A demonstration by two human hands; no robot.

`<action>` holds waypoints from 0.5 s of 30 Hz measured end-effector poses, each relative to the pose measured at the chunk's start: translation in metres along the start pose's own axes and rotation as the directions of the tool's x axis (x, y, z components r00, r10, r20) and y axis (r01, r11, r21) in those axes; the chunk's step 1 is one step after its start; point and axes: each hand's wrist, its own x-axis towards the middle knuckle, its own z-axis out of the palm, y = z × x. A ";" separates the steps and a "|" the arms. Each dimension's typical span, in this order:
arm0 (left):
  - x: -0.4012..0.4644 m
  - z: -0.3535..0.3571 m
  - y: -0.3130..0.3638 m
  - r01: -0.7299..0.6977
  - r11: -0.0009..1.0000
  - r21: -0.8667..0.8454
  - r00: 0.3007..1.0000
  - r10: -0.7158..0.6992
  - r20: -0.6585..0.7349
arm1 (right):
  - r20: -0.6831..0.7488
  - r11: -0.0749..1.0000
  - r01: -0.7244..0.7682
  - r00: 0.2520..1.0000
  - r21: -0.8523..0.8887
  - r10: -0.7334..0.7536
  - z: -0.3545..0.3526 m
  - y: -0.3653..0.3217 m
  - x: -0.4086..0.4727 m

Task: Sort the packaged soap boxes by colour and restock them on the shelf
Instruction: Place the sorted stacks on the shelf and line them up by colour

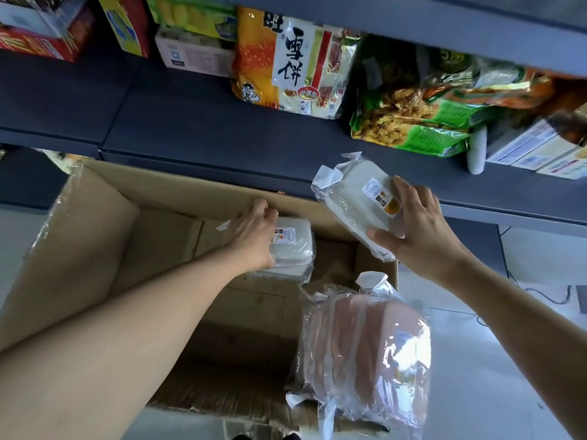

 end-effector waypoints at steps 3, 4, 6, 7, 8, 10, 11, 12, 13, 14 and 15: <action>-0.022 -0.033 -0.004 0.002 0.999 -0.053 0.999 -0.004 -0.032 | 0.003 1.000 -0.010 1.000 -0.012 0.010 -0.018 -0.014 -0.005; -0.031 -0.045 -0.007 0.000 0.998 -0.063 0.999 -0.003 -0.043 | 0.001 1.000 -0.013 1.000 -0.017 0.013 -0.026 -0.021 -0.007; -0.048 -0.071 -0.013 -0.010 0.996 -0.091 0.997 0.003 -0.076 | -0.013 1.000 -0.005 1.000 -0.023 0.005 -0.045 -0.037 -0.012; -0.057 -0.086 -0.016 -0.023 0.995 -0.093 0.996 0.015 -0.093 | -0.023 1.000 0.003 1.000 -0.028 -0.003 -0.056 -0.045 -0.015; -0.066 -0.101 -0.018 -0.039 0.996 -0.085 0.994 0.030 -0.106 | -0.037 0.999 0.013 0.999 -0.036 -0.014 -0.068 -0.054 -0.019; -0.085 -0.135 -0.021 -0.073 0.996 -0.061 0.990 0.065 -0.125 | -0.073 0.998 0.030 0.997 -0.049 -0.034 -0.096 -0.073 -0.026; -0.095 -0.152 -0.022 -0.088 0.995 -0.052 0.987 0.080 -0.138 | -0.092 0.998 0.034 0.995 -0.050 -0.038 -0.111 -0.083 -0.031; -0.106 -0.170 -0.022 -0.102 0.993 -0.052 0.983 0.093 -0.157 | -0.110 0.998 0.038 0.993 -0.050 -0.043 -0.127 -0.094 -0.036; -0.117 -0.188 -0.022 -0.116 0.992 -0.057 0.978 0.104 -0.181 | -0.126 0.998 0.040 0.991 -0.052 -0.047 -0.144 -0.104 -0.041; -0.127 -0.205 -0.022 -0.130 0.989 -0.065 0.972 0.114 -0.206 | -0.136 0.997 0.043 0.989 -0.060 -0.050 -0.161 -0.113 -0.047; -0.138 -0.223 -0.021 -0.145 0.987 -0.071 0.965 0.126 -0.230 | -0.148 0.997 0.043 0.988 -0.069 -0.053 -0.178 -0.123 -0.052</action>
